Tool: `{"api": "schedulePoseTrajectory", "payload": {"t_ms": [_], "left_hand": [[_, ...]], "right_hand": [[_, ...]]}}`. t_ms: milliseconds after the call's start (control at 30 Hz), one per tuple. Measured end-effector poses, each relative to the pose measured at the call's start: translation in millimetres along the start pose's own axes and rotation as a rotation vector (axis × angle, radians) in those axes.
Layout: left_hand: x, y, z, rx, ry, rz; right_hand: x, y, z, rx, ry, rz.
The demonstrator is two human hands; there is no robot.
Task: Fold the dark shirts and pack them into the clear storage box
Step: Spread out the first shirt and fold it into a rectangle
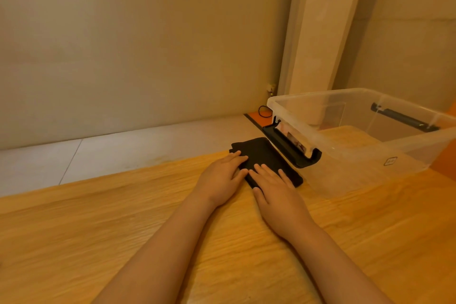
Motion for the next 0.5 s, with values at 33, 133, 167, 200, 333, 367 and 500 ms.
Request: {"api": "schedulePoseTrajectory", "payload": {"t_ms": [33, 133, 167, 200, 333, 367, 500], "left_hand": [[-0.5, -0.7, 0.0, 0.007, 0.0, 0.002], [-0.6, -2.2, -1.4, 0.023, -0.008, 0.007], [-1.2, -3.5, -1.0, 0.046, -0.02, 0.006], [-3.2, -5.4, -0.7, 0.08, -0.049, 0.001], [-26.1, -18.9, 0.8, 0.04, -0.226, -0.03], [-32.9, -25.8, 2.1, -0.029, -0.249, -0.045], [-39.6, -63.7, 7.6, -0.109, -0.243, -0.161]], "right_hand": [[-0.5, 0.0, -0.2, -0.009, 0.001, 0.005], [-1.6, 1.1, -1.4, -0.013, 0.001, 0.004], [-2.2, 3.0, -0.2, 0.002, -0.012, 0.008], [-4.3, 5.3, 1.8, 0.011, -0.034, 0.024], [-27.4, 19.3, 20.7, -0.065, -0.345, 0.13], [-34.9, 22.6, 27.3, -0.066, -0.454, 0.132], [-49.9, 18.8, 54.7, -0.097, -0.711, -0.02]]}}
Point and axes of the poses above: each hand's wrist, its own x-axis towards the middle knuckle, its own z-axis out of the back of the hand, y = z × x, the point moved 1 cm from there along x, towards the middle knuckle, and after that the axes turned 2 degrees about z, right-handed, at the moved point
